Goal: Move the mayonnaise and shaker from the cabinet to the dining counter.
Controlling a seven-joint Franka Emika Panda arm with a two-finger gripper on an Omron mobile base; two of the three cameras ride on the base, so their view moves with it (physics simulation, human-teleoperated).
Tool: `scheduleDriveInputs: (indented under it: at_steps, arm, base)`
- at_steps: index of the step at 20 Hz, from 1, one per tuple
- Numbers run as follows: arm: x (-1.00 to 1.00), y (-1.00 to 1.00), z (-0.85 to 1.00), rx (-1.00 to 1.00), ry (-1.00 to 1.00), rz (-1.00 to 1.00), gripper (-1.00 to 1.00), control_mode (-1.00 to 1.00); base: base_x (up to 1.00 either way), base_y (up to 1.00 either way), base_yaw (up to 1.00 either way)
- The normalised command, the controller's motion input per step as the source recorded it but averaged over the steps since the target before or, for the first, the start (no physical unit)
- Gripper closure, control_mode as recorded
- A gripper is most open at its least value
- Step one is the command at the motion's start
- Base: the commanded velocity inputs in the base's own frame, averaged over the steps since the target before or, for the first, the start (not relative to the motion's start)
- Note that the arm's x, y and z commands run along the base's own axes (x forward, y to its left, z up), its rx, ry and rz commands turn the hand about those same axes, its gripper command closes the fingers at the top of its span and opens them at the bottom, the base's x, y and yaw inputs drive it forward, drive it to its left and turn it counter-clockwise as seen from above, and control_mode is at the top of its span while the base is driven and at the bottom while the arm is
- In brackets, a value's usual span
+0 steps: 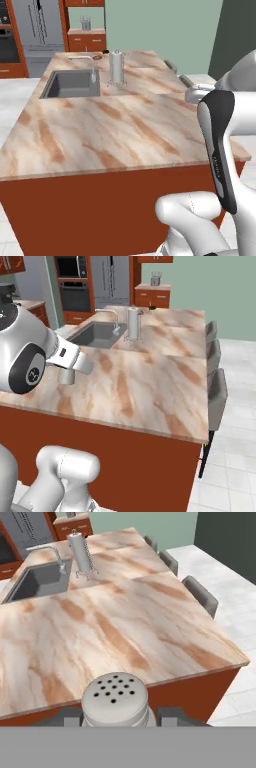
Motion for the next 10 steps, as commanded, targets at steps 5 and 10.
scheduleDriveInputs:
  at_steps: [5,10]
  arm:
    - [0.0,0.0,0.0,0.0,0.0,0.0,1.0,1.0]
    - [0.0,0.0,0.0,0.0,0.0,0.0,1.0,1.0]
  base:
    - [0.26,-1.0,0.12]
    - [0.3,-1.0,0.16]
